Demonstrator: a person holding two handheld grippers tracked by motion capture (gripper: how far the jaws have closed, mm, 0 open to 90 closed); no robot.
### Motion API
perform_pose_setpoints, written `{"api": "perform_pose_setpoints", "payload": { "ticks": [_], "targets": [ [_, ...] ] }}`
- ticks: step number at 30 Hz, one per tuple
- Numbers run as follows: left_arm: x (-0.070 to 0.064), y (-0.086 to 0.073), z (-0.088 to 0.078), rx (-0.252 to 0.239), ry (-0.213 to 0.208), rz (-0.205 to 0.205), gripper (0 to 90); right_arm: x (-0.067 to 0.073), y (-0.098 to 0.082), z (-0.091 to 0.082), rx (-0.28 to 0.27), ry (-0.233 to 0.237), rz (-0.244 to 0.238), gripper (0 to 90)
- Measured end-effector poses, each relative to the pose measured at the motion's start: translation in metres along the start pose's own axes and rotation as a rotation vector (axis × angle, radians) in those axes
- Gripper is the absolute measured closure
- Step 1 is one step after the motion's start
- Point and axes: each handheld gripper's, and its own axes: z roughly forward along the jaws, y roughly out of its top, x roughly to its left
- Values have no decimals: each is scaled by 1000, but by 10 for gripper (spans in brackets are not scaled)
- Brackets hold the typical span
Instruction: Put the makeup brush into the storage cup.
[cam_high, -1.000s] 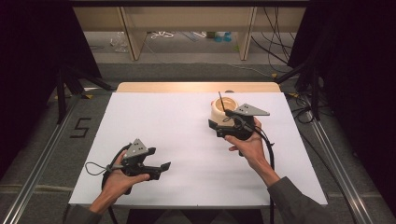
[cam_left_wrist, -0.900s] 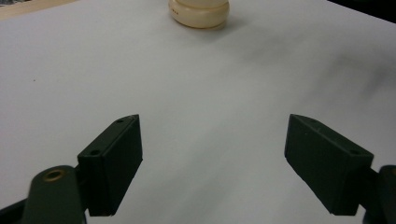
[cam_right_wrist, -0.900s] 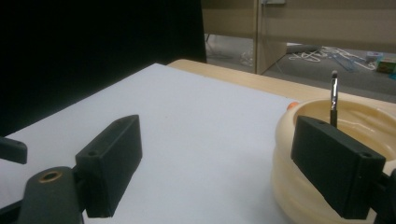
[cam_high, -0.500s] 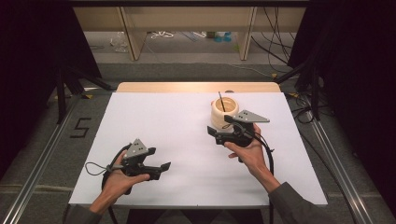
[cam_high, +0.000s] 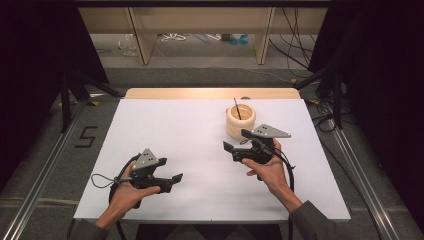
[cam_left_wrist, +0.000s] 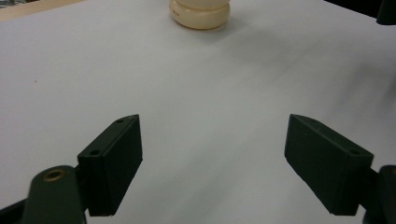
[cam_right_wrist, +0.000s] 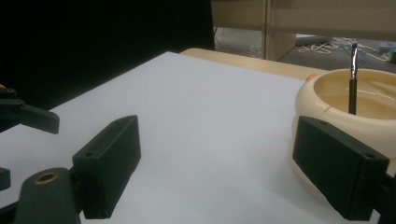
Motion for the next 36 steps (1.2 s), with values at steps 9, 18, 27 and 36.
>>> {"api": "perform_pose_setpoints", "payload": {
  "ticks": [9, 18, 27, 36],
  "targets": [
    [0, 0, -1, 6, 1, -2, 186, 2, -6, -6, 11, -1, 1, 160],
    [0, 0, 0, 7, 1, -3, 186, 3, -12, -12, 28, -3, 10, 160],
    [0, 0, -1, 7, 2, -3, 186, 7, -17, -14, 37, -13, 0, 160],
    [0, 0, -1, 6, 1, -3, 186, 11, -22, -16, 41, -27, -21, 161]
  ]
}}
